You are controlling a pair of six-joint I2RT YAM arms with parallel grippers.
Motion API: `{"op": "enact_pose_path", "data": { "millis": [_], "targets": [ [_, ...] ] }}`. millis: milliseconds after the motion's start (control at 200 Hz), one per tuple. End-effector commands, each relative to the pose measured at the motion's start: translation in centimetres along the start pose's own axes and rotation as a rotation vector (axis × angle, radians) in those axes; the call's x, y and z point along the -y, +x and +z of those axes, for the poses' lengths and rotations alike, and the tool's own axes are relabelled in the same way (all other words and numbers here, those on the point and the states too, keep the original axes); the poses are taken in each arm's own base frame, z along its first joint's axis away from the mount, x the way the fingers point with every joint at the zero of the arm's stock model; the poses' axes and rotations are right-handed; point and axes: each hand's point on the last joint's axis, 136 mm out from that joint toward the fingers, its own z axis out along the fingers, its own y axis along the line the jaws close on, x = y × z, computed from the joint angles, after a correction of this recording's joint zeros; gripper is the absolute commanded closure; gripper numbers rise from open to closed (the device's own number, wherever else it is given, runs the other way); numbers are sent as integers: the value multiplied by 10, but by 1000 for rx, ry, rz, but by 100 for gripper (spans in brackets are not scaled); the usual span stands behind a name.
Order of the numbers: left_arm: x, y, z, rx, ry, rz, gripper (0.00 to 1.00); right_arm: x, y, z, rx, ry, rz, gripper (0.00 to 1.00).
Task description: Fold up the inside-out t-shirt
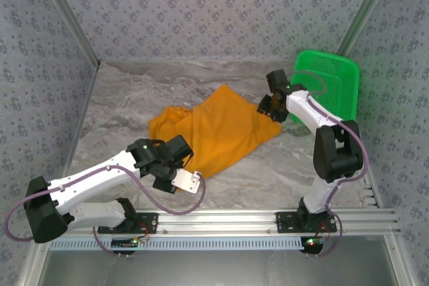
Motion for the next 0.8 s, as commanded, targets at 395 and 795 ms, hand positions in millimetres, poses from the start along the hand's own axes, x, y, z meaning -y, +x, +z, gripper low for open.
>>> {"op": "enact_pose_path", "data": {
  "millis": [395, 795],
  "targets": [
    [1, 10, -3, -4, -67, -53, 100, -33, -20, 52, -142, -63, -331, 45],
    [7, 31, -10, -57, -58, -92, 100, -22, 1, 33, -214, -142, -458, 100]
  ]
}}
